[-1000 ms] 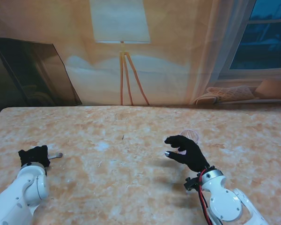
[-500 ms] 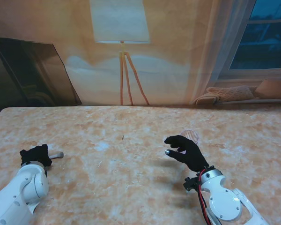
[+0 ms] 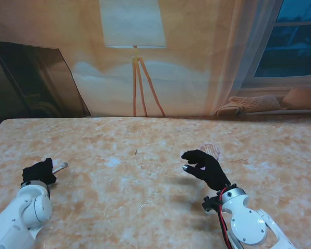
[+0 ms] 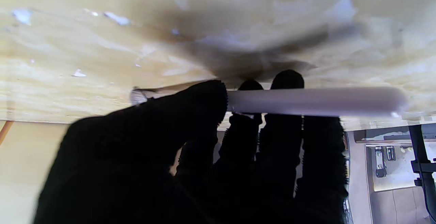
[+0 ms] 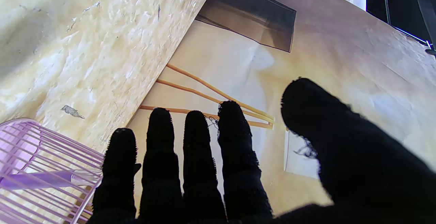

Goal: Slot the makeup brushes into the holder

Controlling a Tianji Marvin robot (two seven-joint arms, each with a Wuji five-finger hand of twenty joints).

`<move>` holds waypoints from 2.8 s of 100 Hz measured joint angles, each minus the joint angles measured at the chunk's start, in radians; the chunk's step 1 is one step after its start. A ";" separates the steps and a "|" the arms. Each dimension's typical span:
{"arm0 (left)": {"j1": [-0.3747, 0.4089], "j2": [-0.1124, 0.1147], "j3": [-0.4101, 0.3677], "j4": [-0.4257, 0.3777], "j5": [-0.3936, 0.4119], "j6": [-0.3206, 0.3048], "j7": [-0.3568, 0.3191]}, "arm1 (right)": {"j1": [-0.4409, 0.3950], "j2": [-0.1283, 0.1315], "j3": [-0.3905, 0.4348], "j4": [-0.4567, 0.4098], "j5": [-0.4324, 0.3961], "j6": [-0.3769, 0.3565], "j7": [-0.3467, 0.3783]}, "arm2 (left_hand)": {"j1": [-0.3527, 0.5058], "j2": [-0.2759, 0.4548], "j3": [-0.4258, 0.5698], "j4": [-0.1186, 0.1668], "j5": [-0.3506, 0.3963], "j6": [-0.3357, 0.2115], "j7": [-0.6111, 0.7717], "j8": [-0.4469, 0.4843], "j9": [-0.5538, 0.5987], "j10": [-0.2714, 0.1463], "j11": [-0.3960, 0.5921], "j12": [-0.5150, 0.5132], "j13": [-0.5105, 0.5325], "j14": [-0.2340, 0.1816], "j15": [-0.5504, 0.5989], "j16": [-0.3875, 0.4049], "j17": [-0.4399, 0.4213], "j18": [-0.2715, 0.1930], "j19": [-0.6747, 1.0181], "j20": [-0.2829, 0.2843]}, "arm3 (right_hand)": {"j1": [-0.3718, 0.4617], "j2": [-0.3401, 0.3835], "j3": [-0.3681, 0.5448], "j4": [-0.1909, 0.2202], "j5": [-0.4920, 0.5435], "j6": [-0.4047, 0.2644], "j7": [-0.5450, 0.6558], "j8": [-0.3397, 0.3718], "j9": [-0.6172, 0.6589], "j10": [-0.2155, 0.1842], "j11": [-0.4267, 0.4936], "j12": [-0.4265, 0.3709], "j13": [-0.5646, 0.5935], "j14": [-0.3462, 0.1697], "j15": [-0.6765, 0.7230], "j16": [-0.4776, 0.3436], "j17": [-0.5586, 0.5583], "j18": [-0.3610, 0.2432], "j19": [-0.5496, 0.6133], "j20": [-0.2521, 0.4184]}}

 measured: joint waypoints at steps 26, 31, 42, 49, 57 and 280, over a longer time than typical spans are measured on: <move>0.071 -0.009 -0.062 -0.092 0.000 -0.067 -0.009 | 0.005 -0.001 -0.007 0.006 0.004 -0.003 -0.004 | 0.045 0.015 -0.057 0.005 0.000 -0.019 0.007 0.006 0.034 -0.072 0.008 0.018 0.041 -0.026 0.084 0.107 0.053 0.000 0.060 0.090 | 0.000 0.000 0.008 0.000 0.000 0.000 0.000 0.000 0.000 0.005 0.000 0.000 0.000 0.000 0.000 0.000 0.009 0.000 0.000 0.001; 0.080 -0.012 -0.072 -0.111 -0.006 -0.084 -0.008 | 0.006 -0.001 -0.008 0.007 0.007 -0.003 -0.005 | 0.056 0.015 -0.066 0.006 0.000 -0.020 0.007 0.006 0.034 -0.072 0.008 0.019 0.051 -0.036 0.096 0.117 0.072 0.000 0.064 0.096 | 0.000 0.000 0.008 0.000 0.000 0.000 0.000 0.000 0.000 0.005 0.000 0.000 0.000 0.000 0.000 0.000 0.009 0.000 0.000 0.001; 0.099 -0.017 -0.094 -0.152 -0.031 -0.136 0.001 | 0.008 -0.003 -0.010 0.010 0.011 -0.006 -0.009 | 0.073 0.015 -0.089 0.022 0.000 -0.021 0.007 0.006 0.034 -0.066 0.008 0.019 0.063 -0.049 0.111 0.134 0.098 0.000 0.072 0.119 | 0.000 0.000 0.008 0.000 0.000 0.000 0.000 0.000 0.000 0.006 0.000 0.000 0.000 0.000 0.000 0.000 0.010 0.000 0.000 0.001; 0.111 -0.020 -0.106 -0.181 -0.041 -0.180 0.009 | 0.010 -0.004 -0.011 0.012 0.013 -0.011 -0.013 | 0.081 0.016 -0.100 0.024 0.000 -0.023 0.007 0.006 0.034 -0.066 0.008 0.021 0.075 -0.053 0.123 0.144 0.108 0.000 0.076 0.129 | 0.001 0.000 0.008 0.000 0.000 0.000 0.000 0.000 0.000 0.006 0.000 0.000 0.000 0.000 0.000 0.000 0.017 0.000 0.001 0.001; 0.126 -0.023 -0.116 -0.220 -0.071 -0.225 0.011 | 0.013 -0.005 -0.013 0.015 0.013 -0.017 -0.018 | 0.092 0.016 -0.108 0.031 0.000 -0.029 0.004 0.006 0.035 -0.067 0.002 0.021 0.084 -0.057 0.124 0.145 0.111 0.000 0.080 0.138 | 0.002 0.000 0.008 0.000 0.000 0.000 0.000 0.000 0.001 0.006 0.000 0.000 0.015 0.000 0.003 0.000 0.052 0.000 0.020 0.001; -0.078 -0.078 0.406 -0.471 -0.878 -0.332 -0.254 | 0.093 -0.112 -0.141 -0.005 0.486 0.153 -0.219 | 0.158 0.045 -0.203 0.091 0.055 -0.039 -0.128 0.043 0.084 -0.016 -0.104 0.056 0.105 -0.032 0.274 0.197 0.163 0.026 0.143 0.335 | 0.269 -0.177 0.067 -0.137 0.297 0.012 0.271 -0.295 0.455 0.107 0.058 0.000 0.528 0.059 0.364 0.147 0.627 0.037 0.478 0.115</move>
